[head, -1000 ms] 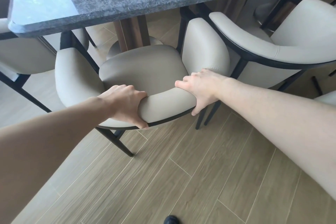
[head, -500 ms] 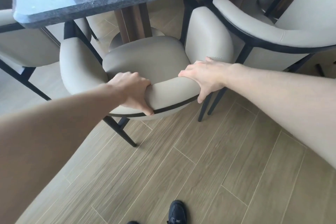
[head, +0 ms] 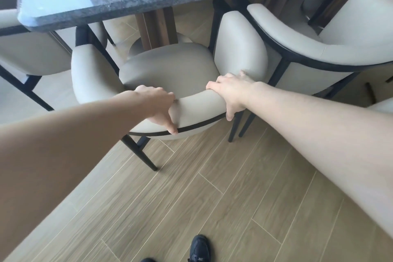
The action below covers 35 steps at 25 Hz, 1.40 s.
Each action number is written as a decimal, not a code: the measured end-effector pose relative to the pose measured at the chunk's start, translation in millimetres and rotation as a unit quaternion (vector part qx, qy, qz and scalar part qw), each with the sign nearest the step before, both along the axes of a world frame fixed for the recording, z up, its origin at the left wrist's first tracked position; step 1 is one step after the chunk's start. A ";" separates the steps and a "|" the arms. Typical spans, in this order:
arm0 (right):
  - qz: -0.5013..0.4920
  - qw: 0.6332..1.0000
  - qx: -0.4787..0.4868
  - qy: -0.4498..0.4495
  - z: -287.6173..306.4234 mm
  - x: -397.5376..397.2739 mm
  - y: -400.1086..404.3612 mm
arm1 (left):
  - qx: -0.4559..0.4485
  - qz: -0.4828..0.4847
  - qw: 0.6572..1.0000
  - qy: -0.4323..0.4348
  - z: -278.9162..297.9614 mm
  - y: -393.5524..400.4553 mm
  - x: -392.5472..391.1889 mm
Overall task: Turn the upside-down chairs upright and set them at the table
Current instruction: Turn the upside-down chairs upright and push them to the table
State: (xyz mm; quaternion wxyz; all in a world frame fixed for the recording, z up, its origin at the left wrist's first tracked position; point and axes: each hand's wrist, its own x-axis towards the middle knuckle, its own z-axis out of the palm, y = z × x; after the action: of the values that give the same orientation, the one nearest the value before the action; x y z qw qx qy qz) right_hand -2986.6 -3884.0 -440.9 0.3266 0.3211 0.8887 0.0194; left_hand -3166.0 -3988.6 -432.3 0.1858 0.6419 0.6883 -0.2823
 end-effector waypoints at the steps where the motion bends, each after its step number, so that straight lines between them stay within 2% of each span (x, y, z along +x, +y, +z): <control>1: -0.023 1.000 -0.009 -0.008 5.7 -3.7 -3.6 | 0.000 0.022 0.999 -0.027 8.7 3.3 4.6; 3: -0.087 0.994 -0.066 0.020 19.4 -9.8 -8.9 | 0.012 0.083 0.991 -0.106 26.4 5.0 9.0; 5: -0.182 0.965 -0.137 0.131 37.3 -7.3 -16.7 | 0.015 0.118 0.979 -0.168 47.3 0.5 15.1; 6: -0.248 0.927 -0.172 0.223 48.4 -2.5 -23.1 | 0.031 0.144 0.967 -0.207 58.7 -3.5 22.0; 7: -0.317 0.867 -0.199 0.329 60.3 2.5 -29.7 | 0.073 0.190 0.942 -0.267 69.4 -5.5 30.5; 8: -0.376 0.792 -0.210 0.433 72.9 7.2 -36.2 | 0.132 0.251 0.897 -0.340 80.8 -5.8 40.9; 9: -0.421 0.719 -0.199 0.516 86.7 11.9 -42.9 | 0.195 0.308 0.837 -0.407 94.3 -5.7 54.1; 11: -0.472 0.599 -0.180 0.621 114.7 20.1 -49.2 | 0.304 0.376 0.726 -0.489 120.2 -3.3 79.3; 13: -0.488 0.514 -0.214 0.672 143.4 25.2 -50.4 | 0.372 0.394 0.654 -0.528 142.5 -1.1 97.1; 14: -0.487 0.491 -0.233 0.683 157.4 28.9 -51.4 | 0.395 0.400 0.625 -0.541 154.2 -0.7 104.1; 17: -0.472 0.454 -0.265 0.708 189.4 38.8 -57.6 | 0.431 0.402 0.578 -0.565 182.2 -5.2 114.9; 20: -0.465 0.443 -0.279 0.714 210.7 46.8 -58.9 | 0.438 0.392 0.574 -0.570 203.5 -9.4 120.3; 22: -0.459 0.450 -0.287 0.710 220.2 49.1 -57.6 | 0.434 0.398 0.567 -0.576 212.2 -8.8 118.6; 25: -0.455 0.457 -0.271 0.715 236.7 52.4 -45.7 | 0.428 0.396 0.553 -0.595 220.7 4.8 111.0; 28: -0.457 0.448 -0.254 0.725 248.2 56.8 -29.8 | 0.428 0.391 0.537 -0.613 222.4 24.2 105.0; 35: -0.473 0.423 -0.201 0.747 258.1 73.2 11.1 | 0.388 0.372 0.551 -0.638 225.6 81.1 115.5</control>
State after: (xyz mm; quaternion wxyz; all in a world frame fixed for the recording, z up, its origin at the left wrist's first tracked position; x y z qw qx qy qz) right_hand -2913.4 -3873.0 -182.9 -0.4518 0.5048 0.4720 -0.5642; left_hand -3050.6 -3907.5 -206.7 0.3980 0.3500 0.6091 0.5900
